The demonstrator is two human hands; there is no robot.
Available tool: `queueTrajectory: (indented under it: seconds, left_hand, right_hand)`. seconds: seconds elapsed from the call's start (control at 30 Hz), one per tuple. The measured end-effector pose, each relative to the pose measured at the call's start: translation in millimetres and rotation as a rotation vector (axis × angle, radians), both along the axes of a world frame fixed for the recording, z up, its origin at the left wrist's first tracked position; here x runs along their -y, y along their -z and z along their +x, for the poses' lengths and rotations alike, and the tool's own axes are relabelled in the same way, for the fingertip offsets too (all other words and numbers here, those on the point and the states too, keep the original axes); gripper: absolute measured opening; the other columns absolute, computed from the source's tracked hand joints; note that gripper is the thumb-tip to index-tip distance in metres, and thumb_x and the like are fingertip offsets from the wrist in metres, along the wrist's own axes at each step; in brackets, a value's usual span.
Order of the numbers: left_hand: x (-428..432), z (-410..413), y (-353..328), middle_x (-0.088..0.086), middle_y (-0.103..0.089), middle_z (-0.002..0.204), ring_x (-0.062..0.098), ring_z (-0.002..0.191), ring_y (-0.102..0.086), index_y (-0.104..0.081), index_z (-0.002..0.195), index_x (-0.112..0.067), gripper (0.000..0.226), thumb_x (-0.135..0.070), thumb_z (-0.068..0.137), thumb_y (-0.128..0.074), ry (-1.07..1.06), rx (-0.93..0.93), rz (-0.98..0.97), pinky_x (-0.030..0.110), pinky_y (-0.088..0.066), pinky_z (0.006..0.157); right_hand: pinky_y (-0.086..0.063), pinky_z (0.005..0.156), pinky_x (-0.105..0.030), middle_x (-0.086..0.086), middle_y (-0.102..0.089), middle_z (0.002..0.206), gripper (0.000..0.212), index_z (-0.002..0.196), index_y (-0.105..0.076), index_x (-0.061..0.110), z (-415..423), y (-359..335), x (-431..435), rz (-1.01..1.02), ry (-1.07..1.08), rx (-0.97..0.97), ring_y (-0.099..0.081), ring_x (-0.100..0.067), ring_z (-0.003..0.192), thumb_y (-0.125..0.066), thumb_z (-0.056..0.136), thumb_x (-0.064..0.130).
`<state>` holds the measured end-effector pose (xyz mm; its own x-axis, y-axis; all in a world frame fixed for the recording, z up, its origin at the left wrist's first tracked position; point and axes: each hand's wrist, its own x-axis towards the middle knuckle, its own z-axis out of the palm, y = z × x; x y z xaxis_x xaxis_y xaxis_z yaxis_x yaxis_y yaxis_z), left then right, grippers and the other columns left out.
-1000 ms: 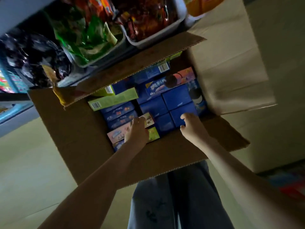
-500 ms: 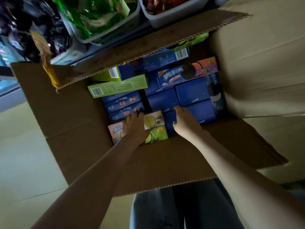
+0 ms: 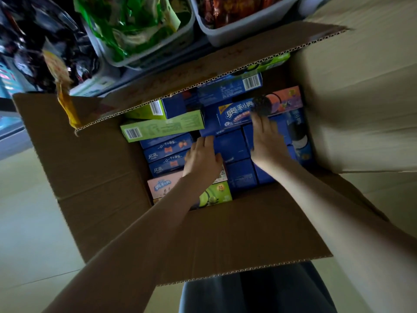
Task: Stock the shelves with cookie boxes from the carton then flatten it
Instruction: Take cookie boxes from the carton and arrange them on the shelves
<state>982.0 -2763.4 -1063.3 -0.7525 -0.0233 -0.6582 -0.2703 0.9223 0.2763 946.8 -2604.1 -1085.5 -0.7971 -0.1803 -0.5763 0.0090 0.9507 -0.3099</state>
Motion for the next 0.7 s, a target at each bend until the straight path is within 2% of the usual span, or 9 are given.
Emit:
queueTrajectory:
  seconds: [0.1,0.17,0.23,0.3,0.37,0.47,0.57,0.6,0.7]
  left_hand:
    - [-7,-6,1,0.011,-0.042,0.134,0.029,0.124,-0.039,-0.035,0.137,-0.011,0.044,-0.024,0.096,-0.045,-0.011,0.006,-0.031,0.044,-0.039,0.100]
    - [-10,-9,-2,0.011,-0.042,0.132,0.029,0.121,-0.041,-0.038,0.133,-0.011,0.040,-0.024,0.096,-0.044,-0.007,0.015,-0.073,0.044,-0.042,0.096]
    - [-10,-15,-10,0.011,-0.042,0.132,0.029,0.121,-0.041,-0.040,0.133,-0.012,0.038,-0.024,0.097,-0.042,-0.017,0.013,-0.095,0.043,-0.042,0.094]
    - [-11,-21,-22,0.010,-0.042,0.133,0.028,0.122,-0.042,-0.041,0.133,-0.012,0.038,-0.023,0.097,-0.042,0.011,-0.011,-0.094,0.042,-0.041,0.096]
    - [-12,-25,-38,0.010,-0.042,0.134,0.028,0.122,-0.042,-0.038,0.135,-0.013,0.040,-0.021,0.096,-0.042,0.033,-0.063,-0.087,0.043,-0.042,0.097]
    - [-16,-21,-73,0.010,-0.037,0.138,0.028,0.126,-0.038,-0.030,0.140,-0.013,0.053,-0.018,0.092,-0.051,0.073,-0.170,-0.141,0.041,-0.037,0.100]
    - [-25,-20,-120,0.014,-0.039,0.140,0.031,0.127,-0.041,-0.034,0.138,-0.009,0.072,-0.022,0.077,-0.069,0.245,-0.354,-0.270,0.041,-0.033,0.107]
    - [-28,-23,-138,0.013,-0.040,0.140,0.030,0.127,-0.042,-0.030,0.140,-0.009,0.080,-0.027,0.074,-0.072,0.311,-0.405,-0.290,0.042,-0.030,0.109]
    - [-34,-36,-199,0.007,-0.037,0.139,0.025,0.131,-0.036,-0.007,0.147,-0.013,0.092,-0.043,0.082,-0.064,0.484,-0.379,-0.252,0.041,-0.018,0.114]
  right_hand:
    - [-0.018,0.114,-0.044,-0.009,-0.008,0.157,0.102,0.151,0.001,0.012,-30,13,5,0.093,-0.057,-0.108,-0.007,-0.030,0.144,-0.067,0.075,0.000]
    - [-0.010,0.116,-0.048,-0.010,-0.005,0.157,0.101,0.150,-0.001,0.012,-43,22,7,0.179,-0.160,-0.125,0.000,-0.030,0.145,-0.066,0.074,-0.001]
    - [-0.006,0.117,-0.049,-0.011,-0.015,0.154,0.090,0.146,-0.017,0.011,-51,25,10,0.190,-0.216,-0.129,-0.006,-0.028,0.145,-0.065,0.072,-0.006]
    - [-0.003,0.117,-0.051,-0.012,-0.035,0.141,0.076,0.137,-0.033,0.010,-54,19,12,0.158,-0.250,-0.167,-0.025,-0.029,0.139,-0.064,0.070,-0.010]
    - [-0.005,0.116,-0.052,-0.012,-0.043,0.129,0.067,0.132,-0.040,0.009,-50,6,16,0.111,-0.280,-0.199,-0.037,-0.032,0.127,-0.058,0.071,-0.014]
    - [-0.013,0.114,-0.046,-0.010,-0.043,0.127,0.066,0.131,-0.040,0.010,-38,-39,18,0.048,-0.324,-0.233,-0.038,-0.032,0.122,-0.057,0.072,-0.012]
    - [-0.023,0.106,-0.038,-0.009,-0.043,0.128,0.062,0.131,-0.039,0.012,-27,-111,14,-0.010,-0.333,-0.221,-0.038,-0.030,0.120,-0.060,0.076,-0.005]
    - [-0.026,0.104,-0.038,-0.009,-0.042,0.131,0.062,0.134,-0.038,0.011,-24,-136,13,-0.008,-0.354,-0.210,-0.038,-0.030,0.121,-0.062,0.078,0.000]
    - [-0.035,0.100,-0.042,-0.017,-0.047,0.135,0.069,0.137,-0.042,-0.002,-21,-215,11,-0.040,-0.367,-0.265,-0.044,-0.035,0.121,-0.073,0.077,0.014]
